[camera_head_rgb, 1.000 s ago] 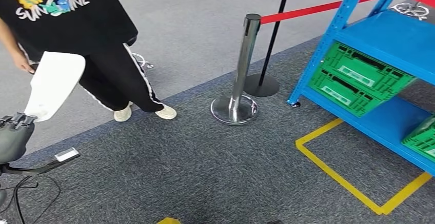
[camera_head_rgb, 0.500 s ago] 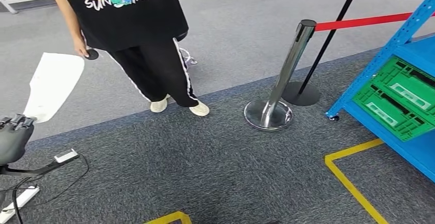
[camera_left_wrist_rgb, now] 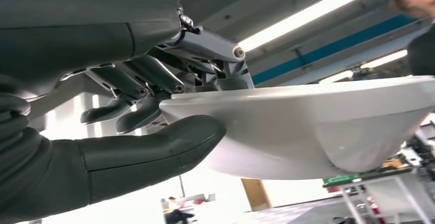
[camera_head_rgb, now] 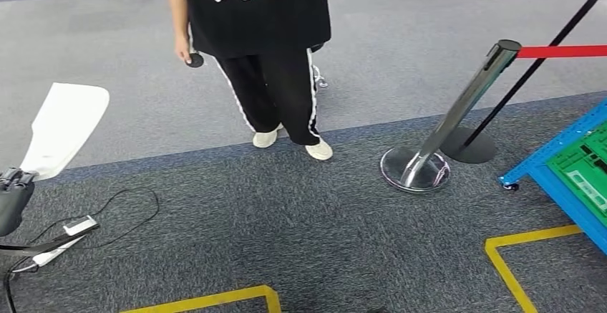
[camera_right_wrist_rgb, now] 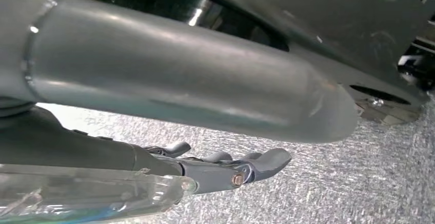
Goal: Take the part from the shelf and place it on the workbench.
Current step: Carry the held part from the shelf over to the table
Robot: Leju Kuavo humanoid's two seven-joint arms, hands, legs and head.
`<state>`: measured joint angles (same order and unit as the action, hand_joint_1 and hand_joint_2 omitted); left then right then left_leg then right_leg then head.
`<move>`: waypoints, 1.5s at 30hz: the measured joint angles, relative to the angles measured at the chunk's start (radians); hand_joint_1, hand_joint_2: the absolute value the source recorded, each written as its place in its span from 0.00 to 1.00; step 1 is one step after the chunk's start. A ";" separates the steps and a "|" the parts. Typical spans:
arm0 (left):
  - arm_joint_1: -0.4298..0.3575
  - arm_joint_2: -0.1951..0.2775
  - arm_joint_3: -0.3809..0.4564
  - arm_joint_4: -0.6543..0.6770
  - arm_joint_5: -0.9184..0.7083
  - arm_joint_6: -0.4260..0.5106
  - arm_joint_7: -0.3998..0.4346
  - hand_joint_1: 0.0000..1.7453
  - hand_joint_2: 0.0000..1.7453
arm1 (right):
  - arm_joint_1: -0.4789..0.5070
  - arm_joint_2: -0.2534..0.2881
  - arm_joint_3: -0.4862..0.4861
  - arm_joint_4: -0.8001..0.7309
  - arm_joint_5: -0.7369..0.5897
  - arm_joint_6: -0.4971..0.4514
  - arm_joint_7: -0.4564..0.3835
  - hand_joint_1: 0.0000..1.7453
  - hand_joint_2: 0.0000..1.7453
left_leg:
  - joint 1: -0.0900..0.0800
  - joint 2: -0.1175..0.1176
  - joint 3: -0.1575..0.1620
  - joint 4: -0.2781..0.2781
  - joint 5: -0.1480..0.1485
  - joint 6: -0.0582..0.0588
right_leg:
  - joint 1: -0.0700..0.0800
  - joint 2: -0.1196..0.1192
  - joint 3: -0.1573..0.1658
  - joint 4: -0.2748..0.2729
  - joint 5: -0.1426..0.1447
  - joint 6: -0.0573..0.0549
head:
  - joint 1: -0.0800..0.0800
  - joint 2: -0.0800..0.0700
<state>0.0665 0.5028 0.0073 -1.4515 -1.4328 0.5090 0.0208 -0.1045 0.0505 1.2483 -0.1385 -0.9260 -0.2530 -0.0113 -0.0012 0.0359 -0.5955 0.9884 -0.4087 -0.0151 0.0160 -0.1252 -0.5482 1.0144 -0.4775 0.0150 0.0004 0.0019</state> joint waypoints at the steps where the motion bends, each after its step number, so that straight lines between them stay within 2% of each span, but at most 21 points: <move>1: 0.002 0.000 0.003 0.000 0.000 0.000 0.000 1.00 1.00 | -0.001 0.001 0.001 0.000 0.001 0.000 0.002 0.00 0.00 | 0.002 -0.012 0.000 -0.001 0.001 0.006 | -0.002 0.014 -0.003 0.011 -0.010 0.006 | 0.001 0.000; 4: 0.005 -0.002 0.007 0.000 0.000 0.004 -0.004 1.00 1.00 | -0.001 0.003 0.005 0.000 0.003 -0.002 0.007 0.00 0.00 | 0.009 -0.045 0.000 -0.003 0.005 0.018 | -0.008 0.100 -0.073 0.164 -0.090 0.019 | 0.008 0.000; 7: 0.012 -0.008 0.008 0.000 0.000 0.006 -0.012 1.00 1.00 | 0.004 0.003 0.010 0.000 0.004 -0.004 0.009 0.00 0.00 | 0.009 -0.085 -0.001 -0.002 0.006 0.021 | -0.008 0.122 -0.146 0.297 -0.121 0.020 | 0.008 0.000; 9: 0.015 -0.011 0.009 0.000 -0.002 0.007 -0.015 1.00 1.00 | 0.004 0.004 0.013 0.000 0.004 -0.004 0.009 0.00 0.00 | 0.010 -0.114 -0.001 -0.002 0.007 0.020 | -0.010 0.136 -0.110 0.205 -0.056 0.016 | 0.008 0.000; 11: 0.016 -0.012 0.011 0.000 -0.003 0.008 -0.017 1.00 1.00 | 0.002 0.005 0.014 0.000 0.004 -0.005 0.009 0.00 0.00 | 0.011 -0.141 -0.003 0.000 0.009 0.013 | -0.018 0.196 -0.046 0.067 0.001 0.013 | 0.007 0.000; 13: 0.016 -0.014 0.014 0.000 -0.004 0.009 -0.017 1.00 1.00 | 0.001 0.006 0.015 0.000 0.004 -0.005 0.008 0.00 0.00 | 0.014 -0.166 -0.011 0.001 0.014 0.000 | -0.021 0.232 -0.017 0.009 0.013 0.011 | 0.006 0.000; 15: 0.019 -0.015 0.019 0.000 -0.005 0.011 -0.017 1.00 1.00 | 0.001 0.008 0.016 0.000 0.004 -0.005 0.008 0.00 0.00 | 0.019 -0.183 -0.018 -0.003 0.021 -0.015 | -0.019 0.207 -0.014 0.005 0.017 0.002 | 0.007 0.000; 17: 0.020 -0.018 0.022 0.000 -0.011 0.011 -0.017 1.00 1.00 | 0.000 0.011 0.017 0.000 0.004 -0.004 0.008 0.00 0.00 | 0.016 -0.136 -0.034 0.023 0.002 -0.024 | -0.019 0.177 -0.011 -0.004 0.024 -0.011 | 0.002 0.000; 19: 0.014 -0.024 0.021 0.000 -0.020 0.010 -0.017 1.00 1.00 | 0.001 0.011 0.017 0.000 0.004 -0.002 0.008 0.00 0.00 | 0.011 -0.069 -0.080 0.123 -0.059 -0.028 | -0.018 0.146 -0.011 -0.010 0.027 -0.019 | -0.003 0.000; 22: 0.011 -0.037 0.017 0.000 -0.034 0.010 -0.015 1.00 1.00 | 0.005 0.011 0.018 0.000 0.001 0.000 0.008 0.00 0.00 | 0.013 -0.049 -0.142 0.268 -0.114 -0.034 | -0.016 0.098 -0.013 -0.010 0.026 -0.021 | -0.004 0.000; 24: 0.011 -0.046 0.013 0.001 -0.042 0.009 -0.011 1.00 1.00 | 0.004 0.011 0.018 0.000 -0.003 0.002 0.008 0.00 0.00 | 0.015 -0.039 -0.102 0.208 -0.070 -0.036 | -0.017 0.068 -0.012 -0.009 0.024 -0.019 | -0.004 0.000; 26: 0.009 -0.053 0.007 0.000 -0.045 0.009 -0.006 1.00 1.00 | 0.002 0.010 0.018 0.000 -0.005 0.005 0.007 0.00 0.00 | 0.012 0.012 -0.026 0.077 -0.020 -0.034 | -0.012 0.045 -0.008 -0.006 0.018 -0.011 | -0.005 0.000; 28: 0.006 -0.062 0.000 0.000 -0.047 0.008 0.001 1.00 1.00 | 0.002 0.008 0.017 0.001 -0.006 0.008 0.006 0.00 0.00 | 0.007 0.047 0.011 0.007 -0.008 -0.022 | -0.003 0.023 -0.003 -0.004 0.012 -0.001 | -0.005 0.000; 31: 0.010 -0.074 -0.005 -0.002 -0.049 0.007 0.009 1.00 1.00 | 0.001 0.006 0.017 0.001 -0.007 0.009 0.005 0.00 0.00 | 0.007 0.014 0.009 0.000 -0.008 0.000 | -0.002 0.002 0.003 -0.002 0.002 0.012 | -0.004 0.000; 33: 0.008 -0.079 -0.007 -0.003 -0.049 0.006 0.010 1.00 1.00 | 0.000 0.004 0.017 0.001 -0.008 0.009 0.004 0.00 0.00 | 0.012 -0.009 0.009 -0.002 -0.004 0.012 | -0.007 0.051 -0.022 0.058 -0.037 0.023 | 0.000 0.000; 35: 0.006 -0.084 -0.010 -0.004 -0.049 0.006 0.010 1.00 1.00 | 0.003 0.003 0.017 0.001 -0.008 0.009 0.004 0.00 0.00 | 0.014 -0.034 0.006 -0.001 -0.002 0.019 | -0.010 0.108 -0.089 0.195 -0.101 0.029 | 0.004 0.000; 37: 0.006 -0.090 -0.014 -0.004 -0.049 0.006 0.011 1.00 1.00 | 0.006 0.002 0.017 0.001 -0.008 0.010 0.004 0.00 0.00 | 0.013 -0.063 0.004 -0.001 -0.001 0.021 | -0.010 0.121 -0.143 0.293 -0.125 0.029 | 0.005 0.000; 39: 0.006 -0.095 -0.019 -0.003 -0.049 0.006 0.011 1.00 1.00 | 0.008 0.002 0.017 0.001 -0.008 0.010 0.004 0.00 0.00 | 0.014 -0.094 0.005 -0.001 0.000 0.020 | -0.010 0.129 -0.125 0.237 -0.074 0.024 | 0.004 0.000; 41: 0.005 -0.098 -0.021 -0.004 -0.049 0.006 0.011 1.00 1.00 | 0.007 0.002 0.017 0.001 -0.008 0.010 0.003 0.00 0.00 | 0.014 -0.123 0.005 0.001 0.001 0.015 | -0.015 0.171 -0.060 0.092 -0.006 0.020 | 0.004 0.000; 43: 0.006 -0.100 -0.022 -0.004 -0.049 0.006 0.014 1.00 1.00 | 0.006 0.002 0.017 0.001 -0.008 0.010 0.001 0.00 0.00 | 0.015 -0.148 -0.001 0.002 0.005 0.005 | -0.020 0.207 -0.020 0.011 0.017 0.017 | 0.004 0.000; 45: 0.011 -0.100 -0.022 -0.004 -0.050 0.006 0.018 1.00 1.00 | 0.005 0.001 0.018 0.001 -0.008 0.010 0.000 0.00 0.00 | 0.018 -0.171 -0.009 -0.001 0.012 -0.009 | -0.019 0.195 -0.016 0.006 0.017 0.010 | 0.003 0.000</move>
<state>0.0774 0.4028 -0.0149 -1.4558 -1.4824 0.5150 0.0392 -0.0993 0.0517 1.2659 -0.1370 -0.9342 -0.2431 -0.0118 0.0169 -0.1349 -0.6041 0.9872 -0.3966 -0.0238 -0.0025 0.0701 -0.5639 1.0202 -0.4604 0.0246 0.0036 0.0019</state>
